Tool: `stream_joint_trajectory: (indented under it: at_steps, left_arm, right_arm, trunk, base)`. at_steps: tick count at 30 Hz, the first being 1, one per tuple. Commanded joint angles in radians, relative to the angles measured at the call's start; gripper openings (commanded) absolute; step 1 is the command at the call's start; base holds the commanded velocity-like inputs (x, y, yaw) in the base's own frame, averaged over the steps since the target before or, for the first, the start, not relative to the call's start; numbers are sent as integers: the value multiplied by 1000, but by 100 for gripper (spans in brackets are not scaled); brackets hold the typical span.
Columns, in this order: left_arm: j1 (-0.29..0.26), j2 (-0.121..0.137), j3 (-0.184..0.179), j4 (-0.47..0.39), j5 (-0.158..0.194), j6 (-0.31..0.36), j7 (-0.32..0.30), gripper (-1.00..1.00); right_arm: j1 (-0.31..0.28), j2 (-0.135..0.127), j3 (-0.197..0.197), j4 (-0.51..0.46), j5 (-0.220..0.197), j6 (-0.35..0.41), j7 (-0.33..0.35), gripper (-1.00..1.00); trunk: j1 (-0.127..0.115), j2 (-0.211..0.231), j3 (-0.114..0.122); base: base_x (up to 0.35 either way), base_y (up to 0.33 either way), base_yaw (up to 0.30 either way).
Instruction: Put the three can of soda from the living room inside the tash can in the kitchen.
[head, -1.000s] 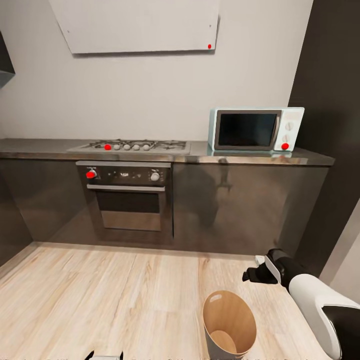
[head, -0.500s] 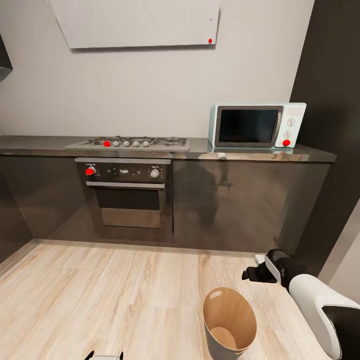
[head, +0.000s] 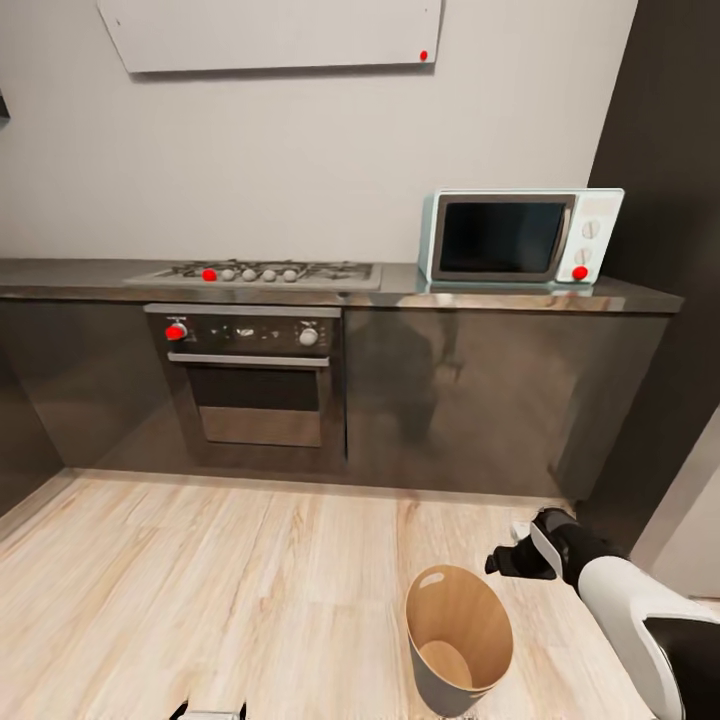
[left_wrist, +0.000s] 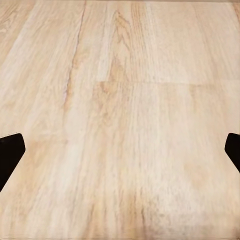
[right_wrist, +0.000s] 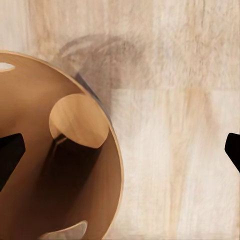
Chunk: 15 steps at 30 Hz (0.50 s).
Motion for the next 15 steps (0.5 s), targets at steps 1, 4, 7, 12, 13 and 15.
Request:
stream_joint_trajectory:
  at_steps: [1, 4, 7, 12, 13, 15]
  left_arm:
    - [0, 0, 0, 0, 0, 0, 0, 100]
    - [0, 0, 0, 0, 0, -1, 0, 100]
    - [0, 0, 0, 0, 0, 0, 0, 100]
    - [0, 0, 0, 0, 1, -1, 0, 100]
    - [0, 0, 0, 0, 1, -1, 0, 100]
    - [0, 0, 0, 0, 1, -1, 0, 100]
  right_arm:
    - [2, 0, 0, 2, 0, -3, 0, 100]
    - [12, 2, 1, 9, -1, -27, 0, 100]
    - [16, 9, 1, 11, -1, -37, -1, 100]
    - [21, 15, 0, 12, 0, -43, -1, 100]
    - [22, 15, 0, 12, 0, -43, -1, 100]
    - [22, 16, 0, 11, 1, -44, -1, 100]
  trunk:
    - [0, 0, -4]
    - [2, -1, -16]
    - [3, -2, -27]
    - [4, -2, -39]
    - [4, -2, -39]
    - [4, -2, -39]
  base:
    - [0, 0, 0]
    - [0, 0, 0]
    - [0, 0, 0]
    - [0, 0, 0]
    - [0, 0, 0]
    - [0, 0, 0]
